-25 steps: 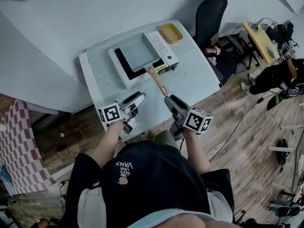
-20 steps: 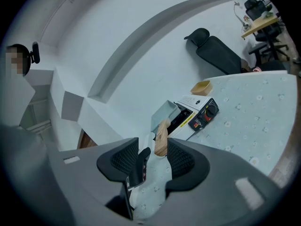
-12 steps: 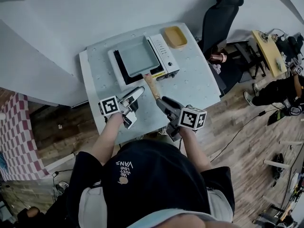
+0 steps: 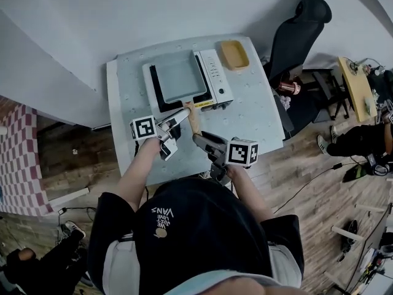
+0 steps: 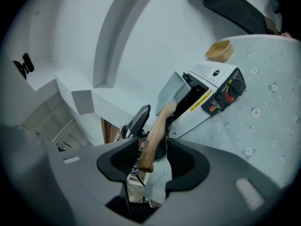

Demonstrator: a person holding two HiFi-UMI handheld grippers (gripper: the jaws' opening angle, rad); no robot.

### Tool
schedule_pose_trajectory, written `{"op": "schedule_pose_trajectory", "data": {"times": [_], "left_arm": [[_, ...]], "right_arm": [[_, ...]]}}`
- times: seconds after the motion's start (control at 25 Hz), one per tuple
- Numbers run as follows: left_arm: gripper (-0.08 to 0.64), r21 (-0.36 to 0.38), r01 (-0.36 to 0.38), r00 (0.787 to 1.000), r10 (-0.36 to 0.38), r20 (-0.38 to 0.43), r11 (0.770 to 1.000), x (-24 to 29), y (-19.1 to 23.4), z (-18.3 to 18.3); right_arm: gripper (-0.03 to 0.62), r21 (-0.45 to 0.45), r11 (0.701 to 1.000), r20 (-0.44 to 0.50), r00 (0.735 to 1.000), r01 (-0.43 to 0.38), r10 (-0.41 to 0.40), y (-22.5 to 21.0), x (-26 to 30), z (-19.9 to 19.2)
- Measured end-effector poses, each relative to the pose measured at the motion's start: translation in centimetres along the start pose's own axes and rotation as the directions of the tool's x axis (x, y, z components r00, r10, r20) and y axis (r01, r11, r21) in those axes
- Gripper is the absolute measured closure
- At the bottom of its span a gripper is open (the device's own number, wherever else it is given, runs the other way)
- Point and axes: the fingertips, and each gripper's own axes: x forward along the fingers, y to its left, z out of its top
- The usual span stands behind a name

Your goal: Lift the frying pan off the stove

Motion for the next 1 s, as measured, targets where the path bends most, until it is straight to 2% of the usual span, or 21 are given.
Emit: {"op": "schedule_pose_trajectory", "data": {"times": [0.2, 0.32, 0.36, 0.68, 0.88, 1.0], "left_arm": [[0.273, -0.02, 0.022, 1.0, -0.022, -0.018, 1.0, 1.6, 0.0, 0.4], [0.273, 0.066, 0.035, 0.998, -0.032, -0.048, 0.997, 2.4, 0.2, 0.8], [0.275, 0.073, 0.037, 0.998, -0.034, -0.055, 0.997, 2.7, 0.2, 0.8], [0.275, -0.047, 0.053, 0.993, -0.057, -0.104, 0.998, 4.3, -0.1, -0.2], [0.276, 0.025, 0.061, 0.985, -0.056, -0.165, 0.998, 4.6, 0.1, -0.7], [0.313, 0.006, 0.043, 0.986, -0.041, -0.163, 0.999, 4.6, 0.7, -0.6]], "right_arm": [[0.411, 0.057, 0.997, -0.064, 0.996, -0.055, 0.059, 0.1, 0.8, -0.6], [0.413, 0.062, 0.996, -0.089, 0.993, -0.068, 0.073, 0.2, 1.2, -0.8], [0.419, 0.061, 0.996, -0.092, 0.993, -0.068, 0.073, 0.1, 1.2, -0.8], [0.438, 0.04, 0.996, -0.103, 0.991, -0.084, 0.088, 0.2, 1.7, -0.7], [0.438, 0.035, 0.996, -0.084, 0.993, -0.081, 0.084, 0.3, 1.9, -0.9], [0.442, 0.015, 0.998, -0.071, 0.996, -0.06, 0.061, 0.2, 2.0, -0.9]]}}
